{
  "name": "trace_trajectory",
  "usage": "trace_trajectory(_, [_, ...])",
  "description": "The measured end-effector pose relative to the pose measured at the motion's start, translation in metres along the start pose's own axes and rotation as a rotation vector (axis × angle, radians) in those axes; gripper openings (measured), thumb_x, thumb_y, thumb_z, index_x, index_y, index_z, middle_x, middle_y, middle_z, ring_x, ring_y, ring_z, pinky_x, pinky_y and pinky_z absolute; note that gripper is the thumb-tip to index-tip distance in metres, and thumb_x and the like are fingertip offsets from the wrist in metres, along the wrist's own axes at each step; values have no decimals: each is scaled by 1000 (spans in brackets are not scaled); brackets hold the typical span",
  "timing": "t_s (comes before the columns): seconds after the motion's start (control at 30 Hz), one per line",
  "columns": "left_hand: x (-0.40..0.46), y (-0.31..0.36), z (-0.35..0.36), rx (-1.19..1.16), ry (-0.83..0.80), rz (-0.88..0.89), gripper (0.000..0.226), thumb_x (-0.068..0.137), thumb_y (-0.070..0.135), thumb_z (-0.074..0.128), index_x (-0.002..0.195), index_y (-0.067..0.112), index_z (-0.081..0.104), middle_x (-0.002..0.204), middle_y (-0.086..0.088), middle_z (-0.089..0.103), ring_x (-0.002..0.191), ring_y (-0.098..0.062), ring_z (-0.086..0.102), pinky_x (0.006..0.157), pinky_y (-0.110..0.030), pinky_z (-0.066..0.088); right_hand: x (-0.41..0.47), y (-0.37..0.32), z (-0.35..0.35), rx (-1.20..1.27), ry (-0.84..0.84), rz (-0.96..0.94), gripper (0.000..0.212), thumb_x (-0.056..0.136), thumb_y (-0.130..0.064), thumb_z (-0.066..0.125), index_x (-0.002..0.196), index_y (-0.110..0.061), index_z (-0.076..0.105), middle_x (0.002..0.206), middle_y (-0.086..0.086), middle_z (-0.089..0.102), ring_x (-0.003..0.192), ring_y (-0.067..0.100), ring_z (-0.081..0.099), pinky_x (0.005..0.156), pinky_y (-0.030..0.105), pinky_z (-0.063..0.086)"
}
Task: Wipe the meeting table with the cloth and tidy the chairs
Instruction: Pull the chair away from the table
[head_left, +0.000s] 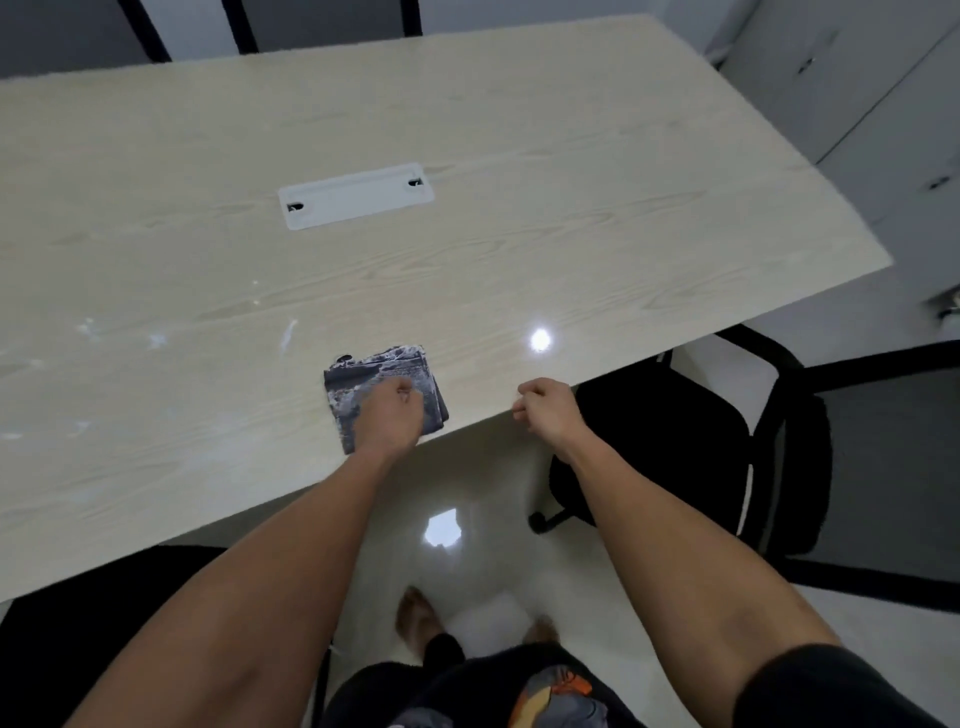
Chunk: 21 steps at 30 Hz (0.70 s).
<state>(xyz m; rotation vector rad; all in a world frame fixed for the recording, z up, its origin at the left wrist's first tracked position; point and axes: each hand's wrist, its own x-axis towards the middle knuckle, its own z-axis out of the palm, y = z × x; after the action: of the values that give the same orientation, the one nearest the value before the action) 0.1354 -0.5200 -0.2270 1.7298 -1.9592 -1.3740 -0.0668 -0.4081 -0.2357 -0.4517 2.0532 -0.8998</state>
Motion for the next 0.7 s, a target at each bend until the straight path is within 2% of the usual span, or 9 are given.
trace_trajectory(0.1, [-15,25,35,52,-75,91,36,99,25,55,130,11,66,109,-12,75,105,-30,70,98,-38,54,-20,29,-40,79,95,36,25,103,-2,43,114,-6,65,95,10,68,78,16,63,57,16,48])
trace_trajectory(0.27, [-58,64,105,121,-176,204,36,100,26,57,132,11,66,119,-10,72,112,-28,67,93,-28,46,-58,92,-113,152,218,71,25,104,-4,43,111,-11,66,94,8,67,77,16,63,61,22,47])
trace_trajectory(0.37, [-90,83,152,170,-230,253,37,100,27,60,132,11,67,123,-9,72,118,-29,66,102,-33,48,-84,137,-161,193,282,109,25,104,-6,44,112,-12,67,93,6,67,78,16,64,63,23,48])
trace_trajectory(0.6, [-160,109,247,302,-341,343,38,97,30,61,132,16,66,125,-6,73,118,-27,67,102,-34,51,-134,237,-246,250,373,191,23,105,-11,44,111,-17,66,100,7,71,82,18,67,72,30,53])
trace_trajectory(0.7, [-185,116,286,368,-386,388,42,97,31,61,137,17,63,127,-4,71,120,-25,66,103,-35,51,-151,276,-281,288,430,233,22,103,-10,47,105,-17,68,98,6,71,78,17,68,68,31,52])
